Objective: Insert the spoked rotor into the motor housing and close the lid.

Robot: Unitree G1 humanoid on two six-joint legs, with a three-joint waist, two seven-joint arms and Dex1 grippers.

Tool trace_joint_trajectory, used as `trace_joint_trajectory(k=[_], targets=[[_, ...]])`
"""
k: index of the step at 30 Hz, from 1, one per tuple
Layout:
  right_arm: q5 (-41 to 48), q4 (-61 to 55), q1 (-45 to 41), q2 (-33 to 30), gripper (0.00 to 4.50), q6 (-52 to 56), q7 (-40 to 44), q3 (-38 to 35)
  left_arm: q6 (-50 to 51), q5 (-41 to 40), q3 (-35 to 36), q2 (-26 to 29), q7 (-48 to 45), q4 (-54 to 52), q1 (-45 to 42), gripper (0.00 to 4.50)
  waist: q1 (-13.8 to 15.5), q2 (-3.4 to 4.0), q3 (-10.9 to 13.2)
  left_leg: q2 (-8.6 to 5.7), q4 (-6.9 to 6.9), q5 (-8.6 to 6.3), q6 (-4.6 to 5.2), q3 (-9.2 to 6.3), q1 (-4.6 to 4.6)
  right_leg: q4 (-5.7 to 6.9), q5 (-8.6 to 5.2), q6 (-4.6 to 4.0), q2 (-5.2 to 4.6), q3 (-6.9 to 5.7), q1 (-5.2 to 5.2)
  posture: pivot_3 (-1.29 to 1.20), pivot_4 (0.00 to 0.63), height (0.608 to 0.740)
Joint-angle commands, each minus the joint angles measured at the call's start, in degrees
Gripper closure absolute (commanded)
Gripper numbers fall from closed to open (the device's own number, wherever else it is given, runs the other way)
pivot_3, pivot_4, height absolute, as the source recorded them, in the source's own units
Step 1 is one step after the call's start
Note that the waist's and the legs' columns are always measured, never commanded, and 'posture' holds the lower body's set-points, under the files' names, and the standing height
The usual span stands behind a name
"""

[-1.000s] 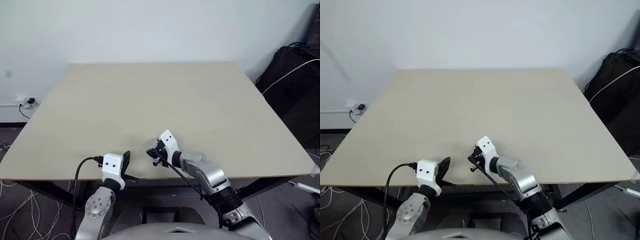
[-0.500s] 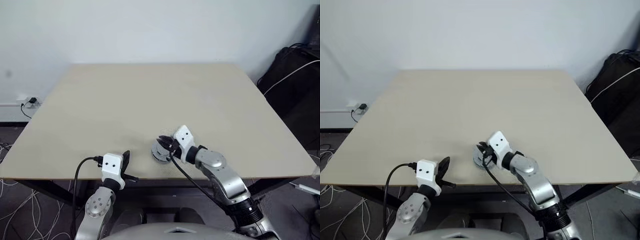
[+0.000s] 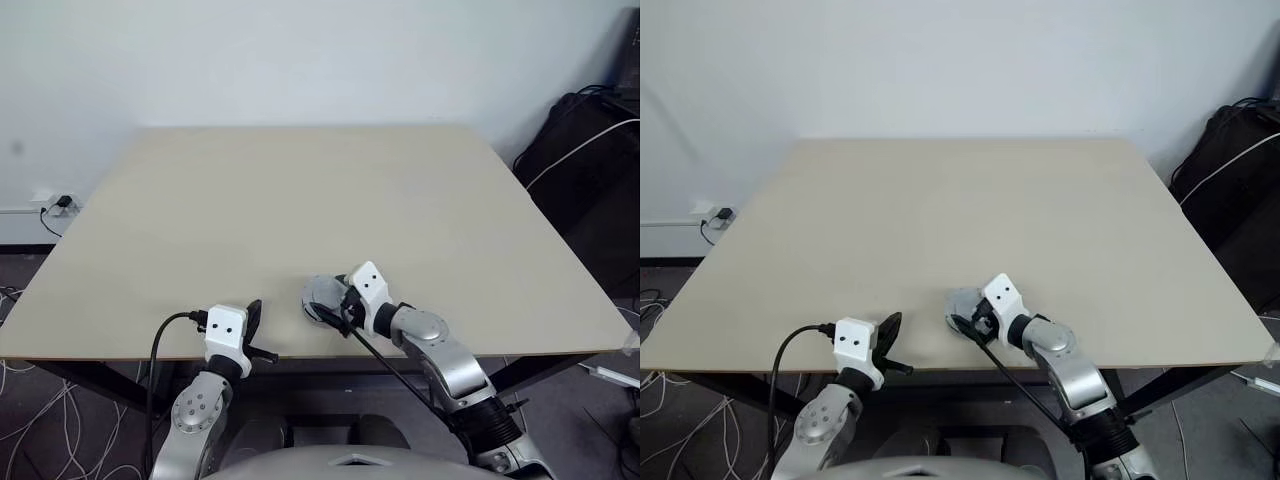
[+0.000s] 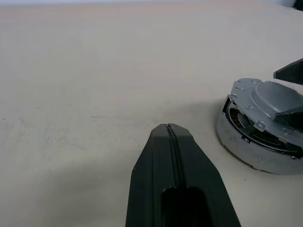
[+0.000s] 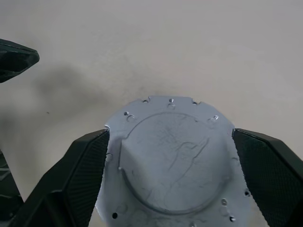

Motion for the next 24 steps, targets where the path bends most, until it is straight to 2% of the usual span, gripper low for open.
trace_joint_trajectory(k=[1,7,11,24], targets=[[0.9,0.9,-1.7,1.3,0.04,0.9,-0.7,-1.6,-0.8,0.1,0.0,-0.1,0.0,-1.4,-0.4,4.50,0.0,0.00,0.0,0.00,0.00,0.00,0.00,0.00,0.00,0.00,0.00,0.00,0.00,0.00,0.00,0.00,0.000,0.740],[0.9,3.4,-2.3,2.4,0.04,2.4,-1.4,-2.3,-0.8,0.1,0.0,-0.1,0.0,-1.5,-0.4,4.50,0.0,0.01,0.0,-0.01,0.00,0.00,0.00,0.00,0.00,0.00,0.06,-0.10,0.01,0.00,0.00,0.00,0.000,0.740],[1.5,2.4,-2.3,2.4,1.25,3.3,-0.8,-2.8,-0.8,0.0,0.0,-0.2,0.1,-1.5,-0.4,4.50,0.0,0.03,0.0,-0.02,0.00,0.00,0.00,0.00,0.00,0.00,0.06,-0.10,0.04,0.00,0.00,0.00,0.000,0.740],[-2.2,1.5,-3.9,1.6,1.30,6.0,-2.3,0.2,-1.0,-0.1,-0.1,-0.3,0.0,-1.4,-0.3,4.50,0.0,0.06,-0.1,-0.05,0.02,0.00,-0.01,0.00,0.01,0.01,0.05,-0.08,0.02,0.00,0.02,0.00,0.000,0.740]])
